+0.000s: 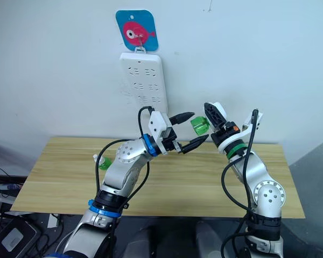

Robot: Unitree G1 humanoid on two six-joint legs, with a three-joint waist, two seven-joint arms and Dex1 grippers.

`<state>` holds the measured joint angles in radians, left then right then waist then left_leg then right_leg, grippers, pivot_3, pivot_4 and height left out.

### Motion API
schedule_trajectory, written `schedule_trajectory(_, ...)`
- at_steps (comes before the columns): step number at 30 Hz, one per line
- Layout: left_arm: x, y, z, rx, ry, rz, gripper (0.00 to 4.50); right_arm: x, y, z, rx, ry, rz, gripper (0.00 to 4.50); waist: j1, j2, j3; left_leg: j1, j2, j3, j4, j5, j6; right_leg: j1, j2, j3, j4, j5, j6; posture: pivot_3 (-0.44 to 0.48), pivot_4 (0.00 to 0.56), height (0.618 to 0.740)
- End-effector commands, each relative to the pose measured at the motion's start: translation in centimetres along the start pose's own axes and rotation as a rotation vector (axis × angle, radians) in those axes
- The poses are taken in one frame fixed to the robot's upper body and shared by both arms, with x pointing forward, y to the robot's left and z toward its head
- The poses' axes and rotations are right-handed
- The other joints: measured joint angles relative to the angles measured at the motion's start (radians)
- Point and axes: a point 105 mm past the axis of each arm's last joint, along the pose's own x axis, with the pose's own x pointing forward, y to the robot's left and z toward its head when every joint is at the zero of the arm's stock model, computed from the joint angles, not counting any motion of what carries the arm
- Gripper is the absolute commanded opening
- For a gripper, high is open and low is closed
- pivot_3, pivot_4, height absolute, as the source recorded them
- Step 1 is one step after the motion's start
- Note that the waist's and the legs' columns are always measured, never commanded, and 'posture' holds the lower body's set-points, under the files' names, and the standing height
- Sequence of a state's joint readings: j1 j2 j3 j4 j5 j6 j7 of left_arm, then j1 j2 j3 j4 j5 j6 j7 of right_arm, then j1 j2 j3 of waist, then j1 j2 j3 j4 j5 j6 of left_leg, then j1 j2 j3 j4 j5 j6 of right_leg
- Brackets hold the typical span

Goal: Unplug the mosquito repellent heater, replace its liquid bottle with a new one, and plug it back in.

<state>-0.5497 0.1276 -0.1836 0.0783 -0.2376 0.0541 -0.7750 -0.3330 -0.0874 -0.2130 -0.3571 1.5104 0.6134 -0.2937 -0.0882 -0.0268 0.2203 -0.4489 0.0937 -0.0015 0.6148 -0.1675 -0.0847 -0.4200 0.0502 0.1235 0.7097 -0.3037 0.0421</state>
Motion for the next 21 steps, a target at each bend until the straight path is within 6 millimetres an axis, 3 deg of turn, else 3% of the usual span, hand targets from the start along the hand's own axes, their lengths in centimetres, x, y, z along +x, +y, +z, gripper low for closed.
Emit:
schedule_trajectory(1, 0.5, -0.4, 2.0, 0.025, -0.077, -0.023, 4.3, -0.3, 1.1, 0.4, -0.01, -0.017, 0.049, 3.12, 0.0, 0.0, 0.0, 0.0, 0.0, 0.0, 0.0, 0.0, 0.0, 0.0, 0.0, 0.0, 0.0, 0.0, 0.0, -0.074, 0.227, 0.74)
schedule_trajectory(8, 0.3, -0.5, 1.7, 0.018, -0.069, -0.031, 2.33, -0.3, 1.3, 0.2, -0.008, -0.009, 0.058, 3.12, 0.0, 0.0, 0.0, 0.0, 0.0, 0.0, -0.001, 0.0, 0.0, 0.0, 0.0, 0.0, -0.002, 0.0, 0.0, -0.075, 0.227, 0.74)
schedule_trajectory(18, 0.1, -0.2, 1.8, 0.028, -0.066, -0.026, 2.25, -0.4, 1.3, -0.8, -0.022, 0.046, 0.057, 3.12, 0.0, 0.0, 0.0, 0.0, 0.0, 0.0, -0.002, 0.0, 0.0, 0.0, 0.0, 0.0, -0.003, 0.0, 0.0, -0.074, 0.227, 0.74)
schedule_trajectory(21, -0.9, -0.1, 1.5, 0.053, -0.036, -0.077, 2.25, -0.6, 1.9, -1.8, -0.048, 0.186, 0.11, 4.15, -0.001, 0.0, 0.0, 0.0, 0.0, 0.0, -0.002, 0.0, 0.0, 0.0, 0.0, 0.0, -0.004, 0.0, 0.0, -0.076, 0.226, 0.74)
